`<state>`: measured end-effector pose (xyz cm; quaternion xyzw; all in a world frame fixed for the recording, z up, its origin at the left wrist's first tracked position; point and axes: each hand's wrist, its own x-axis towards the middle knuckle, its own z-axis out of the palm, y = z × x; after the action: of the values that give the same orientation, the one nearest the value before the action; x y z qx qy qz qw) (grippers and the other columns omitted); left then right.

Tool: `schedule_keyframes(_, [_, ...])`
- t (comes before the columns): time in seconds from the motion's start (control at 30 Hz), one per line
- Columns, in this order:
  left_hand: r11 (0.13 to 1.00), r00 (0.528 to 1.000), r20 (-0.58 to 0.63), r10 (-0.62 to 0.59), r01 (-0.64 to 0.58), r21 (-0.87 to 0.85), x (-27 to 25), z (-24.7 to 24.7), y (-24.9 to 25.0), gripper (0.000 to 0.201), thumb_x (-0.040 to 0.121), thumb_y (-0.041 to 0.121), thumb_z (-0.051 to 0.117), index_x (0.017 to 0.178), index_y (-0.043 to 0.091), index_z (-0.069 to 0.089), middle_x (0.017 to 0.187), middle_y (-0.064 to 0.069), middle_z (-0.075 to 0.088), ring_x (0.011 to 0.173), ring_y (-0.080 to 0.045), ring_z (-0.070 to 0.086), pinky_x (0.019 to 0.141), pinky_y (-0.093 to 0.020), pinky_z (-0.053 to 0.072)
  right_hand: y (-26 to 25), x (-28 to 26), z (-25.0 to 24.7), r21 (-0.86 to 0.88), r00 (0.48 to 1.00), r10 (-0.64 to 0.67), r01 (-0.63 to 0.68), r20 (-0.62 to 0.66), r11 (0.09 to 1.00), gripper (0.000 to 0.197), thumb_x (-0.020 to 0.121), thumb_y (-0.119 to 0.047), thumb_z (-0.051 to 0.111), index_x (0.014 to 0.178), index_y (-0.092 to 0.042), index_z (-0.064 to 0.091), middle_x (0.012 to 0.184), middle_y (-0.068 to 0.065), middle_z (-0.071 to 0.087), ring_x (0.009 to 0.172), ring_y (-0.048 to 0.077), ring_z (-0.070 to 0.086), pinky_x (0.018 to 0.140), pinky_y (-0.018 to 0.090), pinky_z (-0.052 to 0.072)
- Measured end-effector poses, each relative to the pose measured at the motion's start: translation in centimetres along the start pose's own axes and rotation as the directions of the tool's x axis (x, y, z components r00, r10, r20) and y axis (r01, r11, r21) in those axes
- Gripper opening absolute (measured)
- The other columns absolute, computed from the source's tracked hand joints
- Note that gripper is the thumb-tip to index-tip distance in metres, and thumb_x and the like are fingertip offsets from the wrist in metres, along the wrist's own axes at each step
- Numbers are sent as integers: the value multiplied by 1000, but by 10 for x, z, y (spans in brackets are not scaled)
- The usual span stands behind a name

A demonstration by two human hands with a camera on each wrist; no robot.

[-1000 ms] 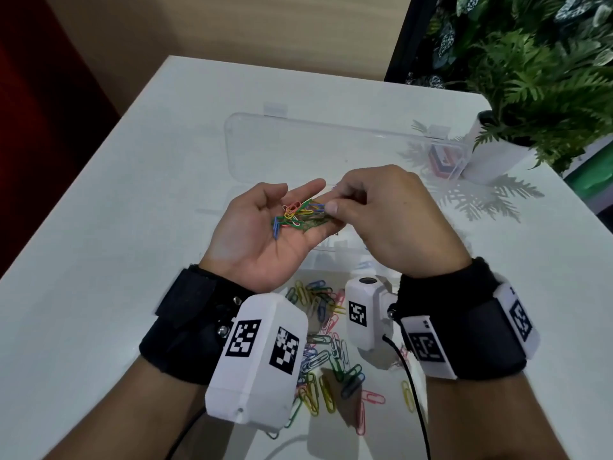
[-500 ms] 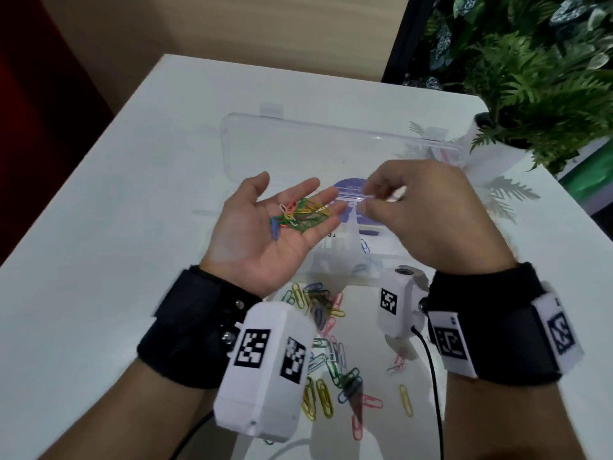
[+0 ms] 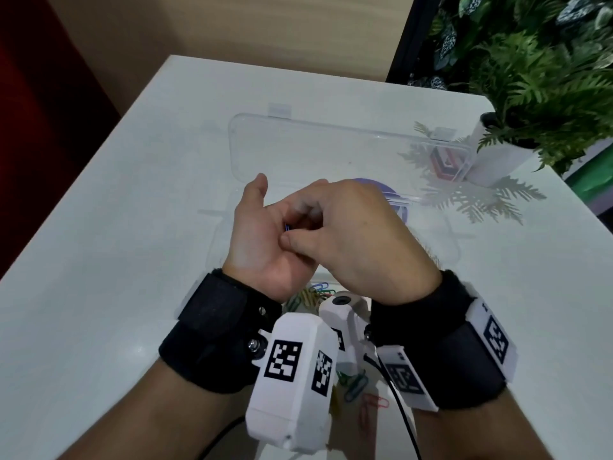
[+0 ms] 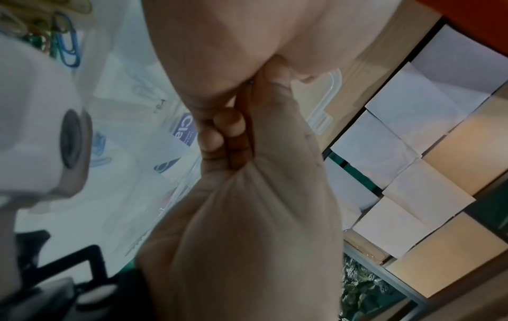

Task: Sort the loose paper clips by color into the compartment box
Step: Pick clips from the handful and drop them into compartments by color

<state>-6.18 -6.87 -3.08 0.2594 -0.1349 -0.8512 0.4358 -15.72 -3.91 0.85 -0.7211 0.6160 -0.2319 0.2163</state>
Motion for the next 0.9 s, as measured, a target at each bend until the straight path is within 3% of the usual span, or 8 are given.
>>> schedule_keyframes(0.13, [1000,1000,24,16,-16,-2,1,-3,-1,77,94,57,24,131,-5,51,130,-20,57,127,-32,51,111,-45,32,1,2,3,-21,1000,12,-12,-1,1000,20,78,-14,61,92,-24,72,83,-6,70,80,9,64,70,29,54])
schedule_keyframes(0.2, [1000,999,35,15,-15,12,0,-2,-3,76,94,56,24,121,-6,59,117,-19,61,122,-31,55,108,-43,36,1,2,3,-27,1000,10,-10,-10,1000,24,77,-10,58,92,-22,72,82,-6,70,79,10,63,69,28,54])
schedule_keyframes(0.3, [1000,998,68,9,-8,-11,-1,-1,-3,78,96,51,23,84,-8,73,88,-20,70,83,-27,71,83,-34,54,3,1,-1,-30,999,9,-11,-48,999,22,80,-9,56,92,-20,72,76,-7,67,76,10,60,65,20,47])
schedule_keyframes(0.33, [999,997,78,12,-9,-33,-1,0,-2,78,96,49,23,82,-9,73,86,-22,70,76,-27,72,76,-32,57,4,1,-4,-18,997,10,-11,-75,1000,20,80,-9,57,89,-21,72,75,-8,67,74,9,59,63,18,44])
schedule_keyframes(0.47, [994,999,31,34,-31,-106,1,1,3,61,96,38,32,123,-12,53,122,-32,59,110,-39,61,101,-43,46,23,3,-25,117,973,51,-25,-226,993,16,77,-10,60,76,-24,68,65,-6,65,56,5,53,54,21,43])
schedule_keyframes(0.6, [997,999,-6,38,-38,-66,2,1,8,48,95,24,38,125,-10,52,118,-32,61,109,-45,61,96,-48,49,59,2,-45,-40,932,137,-160,-336,986,17,79,-7,57,76,-21,67,64,-8,63,56,3,53,52,14,40])
schedule_keyframes(0.77, [1000,1000,15,10,-10,-10,1,1,10,46,93,19,37,125,-9,53,116,-30,63,108,-44,62,86,-52,51,83,4,-43,-161,942,253,-291,-218,943,17,81,-7,58,81,-19,71,77,-1,68,62,3,55,51,11,39])
schedule_keyframes(0.9, [1000,999,42,-4,4,9,1,0,10,46,93,18,36,126,-10,52,117,-31,62,109,-44,61,86,-52,51,69,3,-41,-117,950,161,-198,-266,973,8,81,-17,64,82,-17,72,76,-10,68,69,6,57,58,17,40])
